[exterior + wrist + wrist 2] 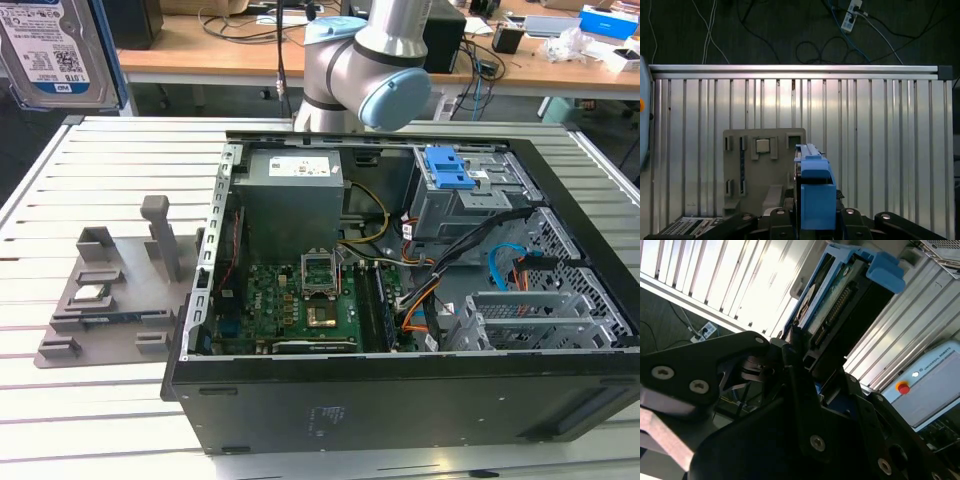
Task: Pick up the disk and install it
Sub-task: 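Pick up the disk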
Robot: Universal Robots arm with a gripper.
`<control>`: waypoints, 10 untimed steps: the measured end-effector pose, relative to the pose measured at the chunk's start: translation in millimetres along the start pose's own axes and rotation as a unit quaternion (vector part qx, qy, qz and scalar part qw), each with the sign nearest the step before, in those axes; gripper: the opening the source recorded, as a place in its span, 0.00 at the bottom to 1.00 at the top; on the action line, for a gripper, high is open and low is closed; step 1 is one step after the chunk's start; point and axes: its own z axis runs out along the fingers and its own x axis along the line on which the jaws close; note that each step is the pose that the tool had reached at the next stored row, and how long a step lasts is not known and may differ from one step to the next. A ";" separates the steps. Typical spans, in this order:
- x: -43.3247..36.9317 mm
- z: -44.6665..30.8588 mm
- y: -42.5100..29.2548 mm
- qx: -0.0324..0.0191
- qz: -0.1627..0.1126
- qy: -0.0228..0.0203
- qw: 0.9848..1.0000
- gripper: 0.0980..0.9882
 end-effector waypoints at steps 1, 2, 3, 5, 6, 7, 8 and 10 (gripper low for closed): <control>0.0 0.0 0.0 0.000 0.000 0.000 1.000 0.30; 0.0 0.0 0.0 0.000 0.000 0.000 1.000 0.30; 0.0 -0.1 0.0 0.000 0.000 0.000 1.000 0.30; 0.0 -0.2 -2.8 0.000 0.000 0.000 1.000 0.30; 0.0 -0.3 -4.9 0.000 0.000 0.000 1.000 0.30; 0.0 -0.5 -7.9 0.000 0.000 0.000 1.000 0.30; 0.0 -0.6 -10.7 0.000 0.000 0.000 1.000 0.30; 0.1 -0.8 -17.4 0.000 0.000 0.000 1.000 0.30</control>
